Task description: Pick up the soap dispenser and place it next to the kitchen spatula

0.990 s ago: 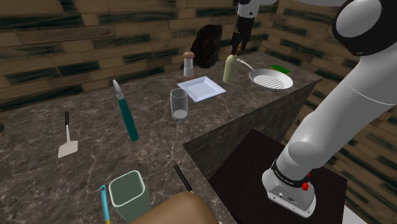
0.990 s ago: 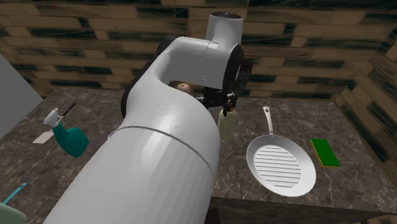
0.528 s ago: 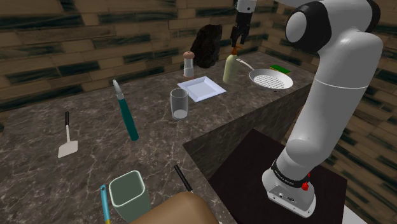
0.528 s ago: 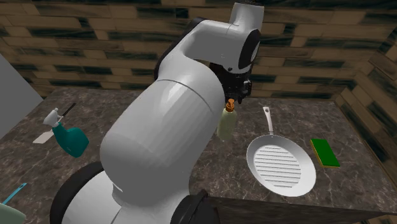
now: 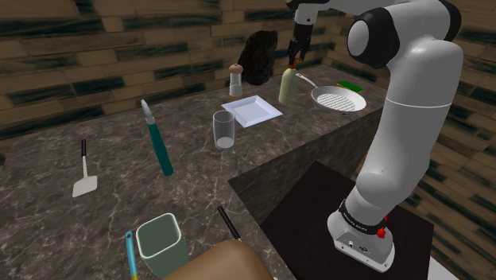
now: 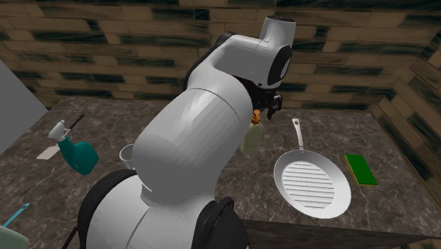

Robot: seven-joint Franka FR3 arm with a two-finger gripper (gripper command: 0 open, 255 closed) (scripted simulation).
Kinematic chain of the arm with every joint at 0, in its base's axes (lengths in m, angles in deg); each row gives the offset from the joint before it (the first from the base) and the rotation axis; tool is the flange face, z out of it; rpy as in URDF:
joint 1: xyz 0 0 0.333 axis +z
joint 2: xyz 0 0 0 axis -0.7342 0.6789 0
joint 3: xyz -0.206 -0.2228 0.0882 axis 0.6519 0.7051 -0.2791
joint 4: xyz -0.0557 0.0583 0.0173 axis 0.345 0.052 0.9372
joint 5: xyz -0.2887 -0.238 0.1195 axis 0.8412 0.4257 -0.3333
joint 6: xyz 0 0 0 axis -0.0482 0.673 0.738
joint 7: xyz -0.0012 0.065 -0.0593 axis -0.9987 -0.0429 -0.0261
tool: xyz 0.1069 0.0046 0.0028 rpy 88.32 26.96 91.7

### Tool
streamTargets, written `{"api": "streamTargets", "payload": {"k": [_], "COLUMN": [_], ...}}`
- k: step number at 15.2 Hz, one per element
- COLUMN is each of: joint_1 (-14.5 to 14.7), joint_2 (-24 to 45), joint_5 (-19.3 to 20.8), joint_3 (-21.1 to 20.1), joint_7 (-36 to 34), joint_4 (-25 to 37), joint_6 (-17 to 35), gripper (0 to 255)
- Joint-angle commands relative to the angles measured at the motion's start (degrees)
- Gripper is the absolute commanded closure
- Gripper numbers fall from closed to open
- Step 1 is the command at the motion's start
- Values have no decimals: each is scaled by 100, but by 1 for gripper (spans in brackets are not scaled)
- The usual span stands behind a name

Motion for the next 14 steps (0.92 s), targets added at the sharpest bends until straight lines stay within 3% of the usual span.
{"api": "streamTargets", "payload": {"k": [1,9,10,14], "joint_1": [4,3,3,3], "joint_2": [5,7,7,7], "joint_5": [-4,-5,-5,-5], "joint_3": [-2,-2,-2,-2], "joint_7": [11,11,11,11], "joint_4": [-116,-112,-112,-112], "joint_6": [122,120,120,120], "gripper": [0,0,255,255]}}
